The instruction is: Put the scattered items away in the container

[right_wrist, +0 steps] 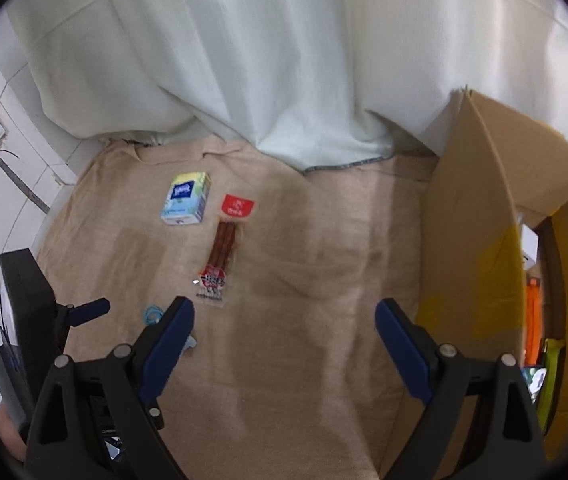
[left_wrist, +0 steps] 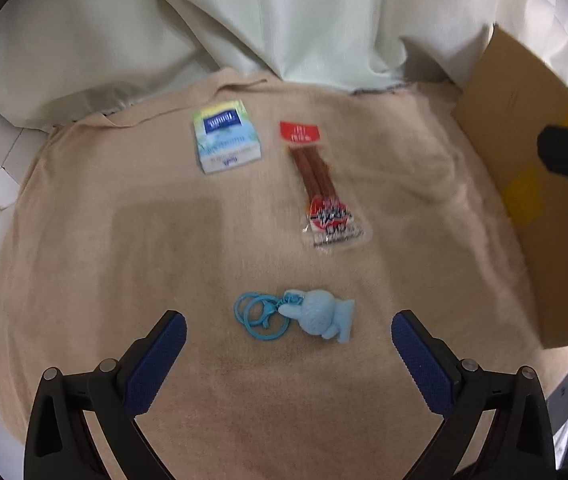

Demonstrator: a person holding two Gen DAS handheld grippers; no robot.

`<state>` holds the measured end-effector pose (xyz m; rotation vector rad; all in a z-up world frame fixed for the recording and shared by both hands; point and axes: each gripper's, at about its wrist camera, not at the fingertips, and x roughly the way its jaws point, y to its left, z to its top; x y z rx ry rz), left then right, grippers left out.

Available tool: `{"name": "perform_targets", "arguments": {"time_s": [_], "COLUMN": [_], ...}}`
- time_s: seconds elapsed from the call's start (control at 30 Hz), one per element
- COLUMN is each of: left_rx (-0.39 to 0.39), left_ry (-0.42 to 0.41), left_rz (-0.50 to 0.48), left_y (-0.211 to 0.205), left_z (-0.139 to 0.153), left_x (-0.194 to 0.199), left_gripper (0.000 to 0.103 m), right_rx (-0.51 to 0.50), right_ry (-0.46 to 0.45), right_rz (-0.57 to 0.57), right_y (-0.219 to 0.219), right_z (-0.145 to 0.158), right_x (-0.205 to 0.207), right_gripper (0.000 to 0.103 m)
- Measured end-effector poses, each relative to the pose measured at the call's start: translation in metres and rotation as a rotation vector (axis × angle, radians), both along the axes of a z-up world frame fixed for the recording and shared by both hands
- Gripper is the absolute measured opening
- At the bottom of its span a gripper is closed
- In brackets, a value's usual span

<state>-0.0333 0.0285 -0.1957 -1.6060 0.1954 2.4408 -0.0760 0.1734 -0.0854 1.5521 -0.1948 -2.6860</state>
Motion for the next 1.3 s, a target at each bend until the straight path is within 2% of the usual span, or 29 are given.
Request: {"name": "perform_targets", "arguments": {"time_s": [0.23, 0.43, 0.6, 0.7, 0.77, 0.83, 0.97, 1.03, 1.13, 1.3], "left_rx": [-0.022, -0.006, 0.031, 0.020, 0.012, 0.013, 0.036, 0.041, 0.075, 0.130], "left_ry": [-0.027, -0.085, -0.045, -0.034, -0.009, 0.011, 0.037, 0.048, 0.044, 0.034], "left_rz": [0.029, 0.055, 0.077, 0.072, 0.079, 0.091, 0.096, 0.102, 0.111, 0.112], "left_y": [0.003, 0.002, -0.003, -0.001, -0.002, -0.007, -0.021, -0.028, -0.039, -0.050], "left_z": [-0.022, -0.042, -0.044, -0.045, -0.044, -0.041, -0.036, -0.035, -0.035, -0.035], "left_x": [-0.009, -0.017, -0.015, -0.013, -0.011, -0.011, -0.009, -0.009, -0.010, -0.011], "left_gripper": [0.103, 0.103, 0.103, 0.102, 0.093, 0.077, 0.055, 0.035, 0.024, 0.013], "right_rx": [0.016, 0.010, -0.021, -0.037, -0.070, -0.101, -0.132, -0.130, -0.148, -0.138], "right_ry": [-0.021, -0.040, -0.048, -0.038, -0.044, -0.053, -0.087, -0.088, -0.105, -0.129], "right_rz": [0.002, 0.016, 0.052, 0.094, 0.113, 0.114, 0.116, 0.125, 0.127, 0.133], "right_y": [0.001, -0.004, -0.013, -0.025, -0.028, -0.032, -0.038, -0.043, -0.048, -0.060], "right_z": [-0.010, -0.021, -0.034, -0.043, -0.051, -0.062, -0.077, -0.080, -0.086, -0.093], "right_x": [-0.003, -0.011, -0.022, -0.034, -0.041, -0.052, -0.068, -0.076, -0.086, -0.096], "right_gripper": [0.094, 0.094, 0.094, 0.094, 0.094, 0.094, 0.093, 0.093, 0.093, 0.090]}}
